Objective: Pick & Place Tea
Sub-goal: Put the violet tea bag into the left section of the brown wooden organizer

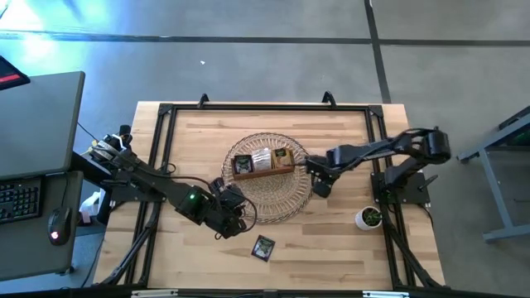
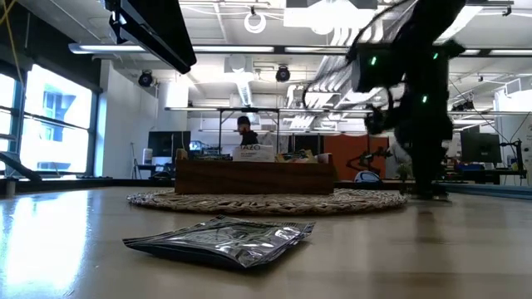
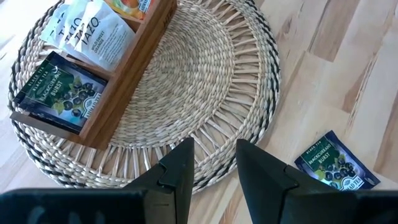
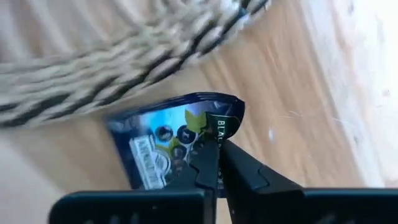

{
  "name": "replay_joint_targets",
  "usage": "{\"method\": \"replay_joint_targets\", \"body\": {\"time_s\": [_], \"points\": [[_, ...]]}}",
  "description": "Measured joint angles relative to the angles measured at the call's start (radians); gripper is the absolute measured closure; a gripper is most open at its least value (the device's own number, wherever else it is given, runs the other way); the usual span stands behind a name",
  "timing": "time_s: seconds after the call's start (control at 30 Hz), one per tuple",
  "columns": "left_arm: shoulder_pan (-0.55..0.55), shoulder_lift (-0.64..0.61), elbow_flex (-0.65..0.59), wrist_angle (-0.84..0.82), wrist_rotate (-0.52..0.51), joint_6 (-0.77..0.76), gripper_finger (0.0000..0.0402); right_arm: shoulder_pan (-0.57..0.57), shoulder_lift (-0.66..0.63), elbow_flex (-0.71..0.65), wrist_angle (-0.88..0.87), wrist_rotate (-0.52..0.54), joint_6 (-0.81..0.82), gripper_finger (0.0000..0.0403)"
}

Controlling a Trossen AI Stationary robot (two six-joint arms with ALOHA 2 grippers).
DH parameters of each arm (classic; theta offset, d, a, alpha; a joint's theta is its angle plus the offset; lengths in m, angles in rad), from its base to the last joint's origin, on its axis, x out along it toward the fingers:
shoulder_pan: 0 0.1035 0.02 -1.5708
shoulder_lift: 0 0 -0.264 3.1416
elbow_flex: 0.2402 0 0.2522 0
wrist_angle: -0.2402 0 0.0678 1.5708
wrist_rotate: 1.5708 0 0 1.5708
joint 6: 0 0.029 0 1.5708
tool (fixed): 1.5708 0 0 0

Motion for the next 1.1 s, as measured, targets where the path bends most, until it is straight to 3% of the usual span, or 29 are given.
{"method": "replay_joint_targets", "body": {"time_s": [0.1, 0.23, 0.43, 0.57, 0.67, 0.87, 1.1], "points": [[0.0, 0.0, 0.0, 0.0, 0.0, 0.0, 0.0284, 0.061, -0.094, 0.004, 0.015, 0.024, 0.042, 0.0398], [0.0, 0.0, 0.0, -0.006, -0.006, 0.01, 0.0284, 0.171, -0.178, 0.003, 0.116, 0.211, 0.049, 0.0397], [0.0, 0.0, 0.0, -0.01, -0.008, 0.026, 0.0284, 0.36, -0.146, 0.005, 0.659, 0.559, -0.412, 0.0399], [0.0, -0.01, 0.008, -0.052, 0.008, -0.038, 0.0284, 0.387, -0.043, 0.007, 1.081, 0.593, -0.71, 0.04], [-0.017, -0.035, 0.036, -0.115, -0.007, -0.091, 0.0284, 0.364, 0.063, 0.015, 1.24, 0.594, -0.817, 0.0401], [-0.064, -0.085, 0.047, -0.236, -0.133, -0.161, 0.0284, 0.281, 0.294, 0.229, 1.224, 0.616, -0.924, 0.0402], [-0.089, -0.109, 0.047, -0.294, -0.186, -0.213, 0.0284, 0.226, 0.539, 0.592, 0.968, 0.619, -0.975, 0.0402]]}}
